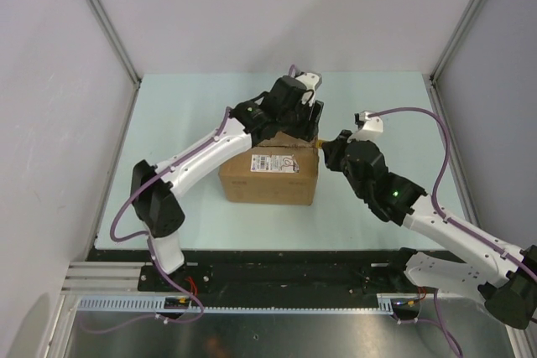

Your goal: Unpack the express box

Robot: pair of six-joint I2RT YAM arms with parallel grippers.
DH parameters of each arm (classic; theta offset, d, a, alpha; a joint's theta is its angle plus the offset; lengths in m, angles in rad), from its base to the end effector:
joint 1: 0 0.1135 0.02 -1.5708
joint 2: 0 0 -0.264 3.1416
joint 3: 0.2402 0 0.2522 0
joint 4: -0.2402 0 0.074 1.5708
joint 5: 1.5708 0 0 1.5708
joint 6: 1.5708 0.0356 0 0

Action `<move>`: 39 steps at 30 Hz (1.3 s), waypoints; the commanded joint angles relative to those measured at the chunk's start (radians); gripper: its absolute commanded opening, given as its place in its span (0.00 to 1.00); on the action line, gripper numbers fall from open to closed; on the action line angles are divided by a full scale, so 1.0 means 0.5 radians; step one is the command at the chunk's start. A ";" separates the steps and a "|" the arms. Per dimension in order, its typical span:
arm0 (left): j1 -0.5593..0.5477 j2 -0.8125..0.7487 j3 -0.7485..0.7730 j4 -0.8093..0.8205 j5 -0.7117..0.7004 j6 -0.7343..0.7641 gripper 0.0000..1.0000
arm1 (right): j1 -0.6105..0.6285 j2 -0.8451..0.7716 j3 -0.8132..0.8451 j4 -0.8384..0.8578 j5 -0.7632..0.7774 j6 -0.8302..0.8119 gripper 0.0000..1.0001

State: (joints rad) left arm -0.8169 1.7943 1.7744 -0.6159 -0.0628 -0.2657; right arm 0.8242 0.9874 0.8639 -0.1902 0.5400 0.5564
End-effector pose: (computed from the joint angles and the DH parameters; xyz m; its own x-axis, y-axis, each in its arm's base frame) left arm 0.2841 -0.2994 0.3610 -0.5742 0.2287 -0.7862 0.5620 0.8084 -0.1753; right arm 0.1659 0.1523 0.3309 -0.3350 0.3049 -0.8915 -0.1419 0.9191 0.3676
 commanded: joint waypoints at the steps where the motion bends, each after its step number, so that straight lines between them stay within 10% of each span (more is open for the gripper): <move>1: 0.011 0.062 0.074 0.017 0.046 -0.012 0.64 | -0.007 -0.014 0.006 0.025 0.012 -0.011 0.00; 39: 0.008 0.369 0.163 -0.100 -0.151 0.077 0.55 | 0.100 -0.107 -0.083 -0.206 0.028 0.062 0.00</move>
State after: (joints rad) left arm -0.8169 1.9377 1.8431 -0.6086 -0.1226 -0.2497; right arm 0.8665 0.9260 0.8494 -0.2638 0.5842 0.5758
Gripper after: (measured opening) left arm 0.551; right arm 0.153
